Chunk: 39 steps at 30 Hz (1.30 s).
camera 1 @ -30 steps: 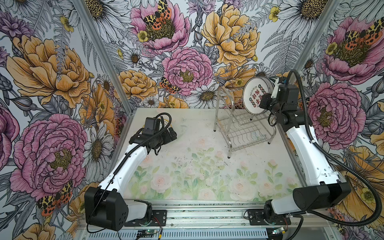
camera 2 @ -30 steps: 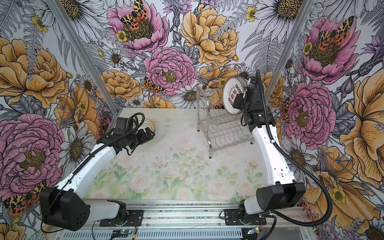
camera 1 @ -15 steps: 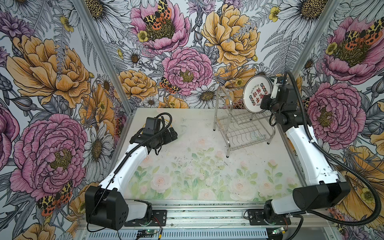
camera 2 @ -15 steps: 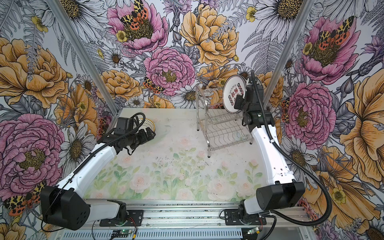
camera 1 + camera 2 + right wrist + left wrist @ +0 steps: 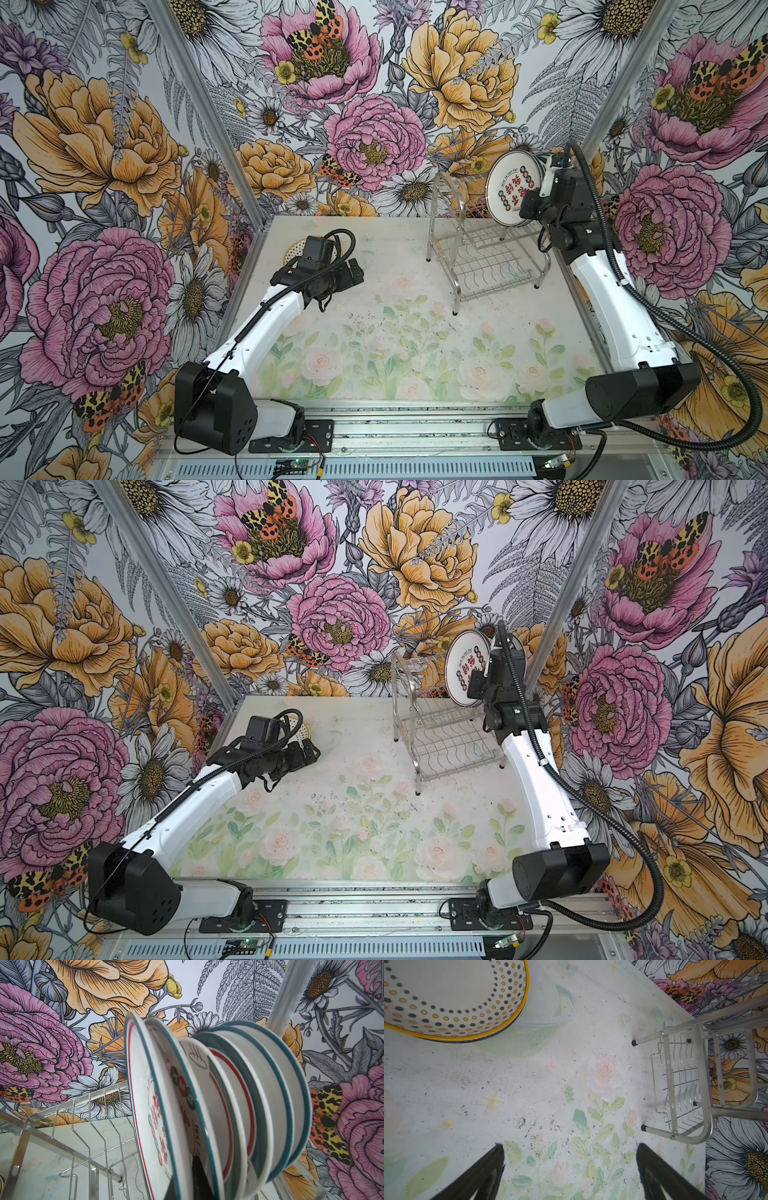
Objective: Unload the plates from the dish rack
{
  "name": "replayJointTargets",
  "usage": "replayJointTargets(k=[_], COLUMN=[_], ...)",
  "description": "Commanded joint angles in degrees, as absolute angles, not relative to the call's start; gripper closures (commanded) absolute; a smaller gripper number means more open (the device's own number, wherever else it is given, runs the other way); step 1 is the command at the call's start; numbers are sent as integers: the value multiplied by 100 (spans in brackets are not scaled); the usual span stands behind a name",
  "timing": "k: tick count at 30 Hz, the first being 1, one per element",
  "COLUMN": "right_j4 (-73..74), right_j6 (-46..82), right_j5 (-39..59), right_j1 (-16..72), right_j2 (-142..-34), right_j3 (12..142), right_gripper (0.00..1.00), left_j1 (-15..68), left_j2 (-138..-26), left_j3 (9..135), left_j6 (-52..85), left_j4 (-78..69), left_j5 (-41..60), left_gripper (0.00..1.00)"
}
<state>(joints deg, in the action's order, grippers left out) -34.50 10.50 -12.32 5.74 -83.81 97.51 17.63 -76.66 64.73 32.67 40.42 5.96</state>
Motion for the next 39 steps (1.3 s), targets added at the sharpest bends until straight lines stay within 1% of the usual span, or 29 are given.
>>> replayJointTargets(k=[1,5,16,20,26,31,39], right_j4=[-2981,-2824,-2730,-2716,-2738,-2760,-3136], right_j6=[1073,1046,1116,1230,1496,1709,2151], right_j5=[-1288,-1276,-1186,-1059,-707,-476,-115], right_j1=[664,666,667,671,666,668,644], right_j2=[-8117,-8078,-8122,-8071,-7654,-6836,-5281], right_j3=[9991,10094,10492,10795,10916,10288,8600], right_gripper=[100,100,100,100,100,100,100], left_j1=[1913,2064,2078,1945,1938,1945,1971], left_j2=[-7728,-7615,-7339,-7262,-7269,-7169,-6899], left_j3=[6621,6607,6513,6461,6329,6188,6012], left_j6=[3294,3311,3299,3221,3099,3160,3195], left_j4=[3909,3891,3902,3963,3973,3973,3951], left_j5=[206,-119,-166,189,241,229,144], left_gripper=[1,1,1,1,1,1,1])
